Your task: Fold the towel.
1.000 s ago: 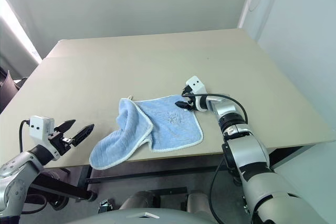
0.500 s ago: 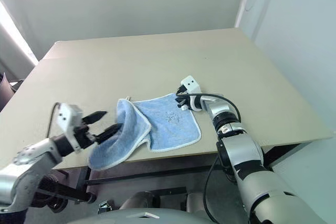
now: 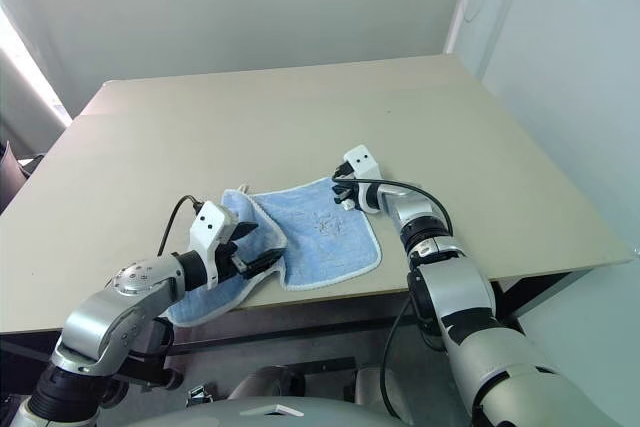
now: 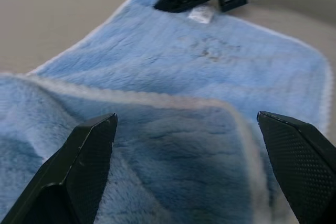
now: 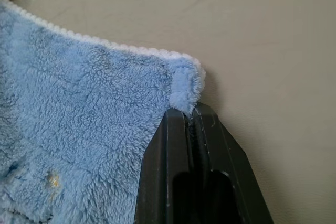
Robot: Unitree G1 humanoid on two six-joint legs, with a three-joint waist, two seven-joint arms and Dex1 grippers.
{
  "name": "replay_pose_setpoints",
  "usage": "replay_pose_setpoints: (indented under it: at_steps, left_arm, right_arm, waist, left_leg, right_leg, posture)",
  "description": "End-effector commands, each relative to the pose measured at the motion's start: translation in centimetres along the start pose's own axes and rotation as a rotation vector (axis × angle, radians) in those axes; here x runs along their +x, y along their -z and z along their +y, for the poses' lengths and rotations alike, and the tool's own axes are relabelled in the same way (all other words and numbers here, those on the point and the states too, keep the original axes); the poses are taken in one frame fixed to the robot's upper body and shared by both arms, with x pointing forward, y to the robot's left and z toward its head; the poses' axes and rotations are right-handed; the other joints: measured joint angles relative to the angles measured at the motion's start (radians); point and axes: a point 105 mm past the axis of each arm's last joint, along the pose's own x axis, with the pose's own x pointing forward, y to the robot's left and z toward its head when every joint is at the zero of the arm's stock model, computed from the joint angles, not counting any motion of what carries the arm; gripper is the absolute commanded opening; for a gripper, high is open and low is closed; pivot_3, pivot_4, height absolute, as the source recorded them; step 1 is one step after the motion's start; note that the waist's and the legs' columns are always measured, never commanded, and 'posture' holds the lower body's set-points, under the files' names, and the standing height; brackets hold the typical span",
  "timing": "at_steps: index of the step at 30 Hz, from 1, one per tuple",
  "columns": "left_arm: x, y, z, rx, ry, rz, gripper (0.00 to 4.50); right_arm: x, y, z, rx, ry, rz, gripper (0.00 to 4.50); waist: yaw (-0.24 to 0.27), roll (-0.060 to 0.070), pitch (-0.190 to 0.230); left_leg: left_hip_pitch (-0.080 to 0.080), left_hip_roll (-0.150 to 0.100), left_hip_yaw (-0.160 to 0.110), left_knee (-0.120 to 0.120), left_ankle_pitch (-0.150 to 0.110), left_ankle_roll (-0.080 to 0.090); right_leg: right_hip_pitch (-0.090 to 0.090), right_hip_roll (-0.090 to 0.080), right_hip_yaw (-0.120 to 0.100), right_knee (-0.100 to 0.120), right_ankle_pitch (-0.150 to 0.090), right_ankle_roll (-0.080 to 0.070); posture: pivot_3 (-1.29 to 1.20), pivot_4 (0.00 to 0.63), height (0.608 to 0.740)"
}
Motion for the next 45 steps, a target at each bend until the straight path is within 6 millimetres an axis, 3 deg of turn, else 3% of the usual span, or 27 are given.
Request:
replay_pose_setpoints:
  at_steps: [1, 2, 5, 16, 23, 28, 32, 35, 45]
  left_arm:
    - [0.1, -0.3, -0.2, 0.017, 0.017, 0.007, 4.50]
    - [0.2, -0.5, -0.3, 0.012, 0.024, -0.001, 4.50]
    - [0.2, -0.6, -0.4, 0.015, 0.034, 0.004, 3.90]
    - [0.3, -1.4, 0.7, 0.025, 0.001, -0.021, 0.05]
    - [-3.5, -5.1, 3.5, -0.033, 0.003, -0.185, 0.05]
    - [-9.3, -7.6, 9.4, -0.030, -0.122, -0.255, 0.05]
    - [-11.7, -8.5, 14.2, -0.006, -0.265, -0.273, 0.05]
    - [-11.8, -10.2, 17.5, 0.059, -0.372, -0.336, 0.05]
    - [-7.7, -14.6, 24.0, 0.176, -0.633, -0.362, 0.05]
  right_arm:
    - [0.0, -1.0, 0.1, 0.003, 0.005, -0.040, 0.04]
    - [0.0, -1.0, 0.0, 0.006, 0.008, -0.043, 0.04]
    - [0.1, -1.0, 0.0, 0.013, 0.015, -0.045, 0.00]
    - [0.2, -1.5, -0.1, 0.029, 0.040, -0.072, 0.00]
    - [0.1, -2.6, 0.0, 0.037, 0.023, -0.145, 0.00]
    - [-1.2, -6.1, -1.1, 0.092, 0.045, -0.330, 0.00]
    - [-3.0, -9.1, -2.6, 0.065, 0.107, -0.481, 0.00]
    - [-3.9, -10.5, -3.5, 0.064, 0.140, -0.528, 0.00]
    - [-6.6, -13.8, -7.2, 0.062, 0.364, -0.581, 0.00]
  waist:
    - [-0.001, 0.000, 0.000]
    - [0.000, 0.000, 0.000]
    - [0.000, 0.000, 0.000]
    - [0.000, 0.000, 0.000]
    - [-0.001, 0.000, 0.001]
    - [-0.002, 0.001, 0.002]
    - [0.001, 0.003, 0.004]
    - [0.003, 0.002, 0.005]
    - [0.000, 0.000, 0.004]
  left_leg:
    - [0.000, 0.000, 0.000, 0.000, 0.000, 0.000]
    - [0.000, 0.000, 0.000, 0.000, 0.000, 0.000]
    - [0.000, 0.000, 0.000, 0.000, 0.000, 0.000]
    - [0.000, 0.000, 0.000, 0.000, 0.000, 0.000]
    - [-0.001, 0.000, 0.000, -0.002, 0.000, 0.000]
    - [-0.002, 0.000, -0.001, -0.003, 0.000, 0.000]
    - [-0.002, 0.000, -0.001, -0.004, 0.000, 0.000]
    - [-0.002, -0.001, -0.002, -0.004, 0.000, 0.000]
    - [-0.007, -0.002, -0.002, -0.005, 0.001, 0.000]
  right_leg:
    - [0.000, 0.000, 0.000, 0.000, 0.000, 0.000]
    - [0.000, 0.000, 0.000, 0.000, 0.000, 0.000]
    - [0.000, 0.000, 0.000, 0.000, 0.000, 0.000]
    - [0.000, 0.000, 0.000, 0.000, 0.000, 0.000]
    - [-0.002, 0.000, 0.000, -0.001, 0.000, 0.000]
    - [-0.006, 0.000, 0.000, -0.001, -0.001, -0.001]
    - [-0.006, 0.000, 0.000, -0.002, -0.001, -0.001]
    - [-0.006, 0.000, -0.001, -0.003, -0.001, -0.001]
    - [-0.012, 0.000, -0.001, -0.002, 0.004, 0.006]
  posture:
    - [0.00, 0.000, 0.740]
    - [0.00, 0.000, 0.740]
    - [0.00, 0.000, 0.740]
    - [0.00, 0.000, 0.740]
    - [0.00, 0.000, 0.740]
    - [0.00, 0.000, 0.740]
    - [0.00, 0.000, 0.740]
    - [0.00, 0.000, 0.740]
    - [0.00, 0.000, 0.740]
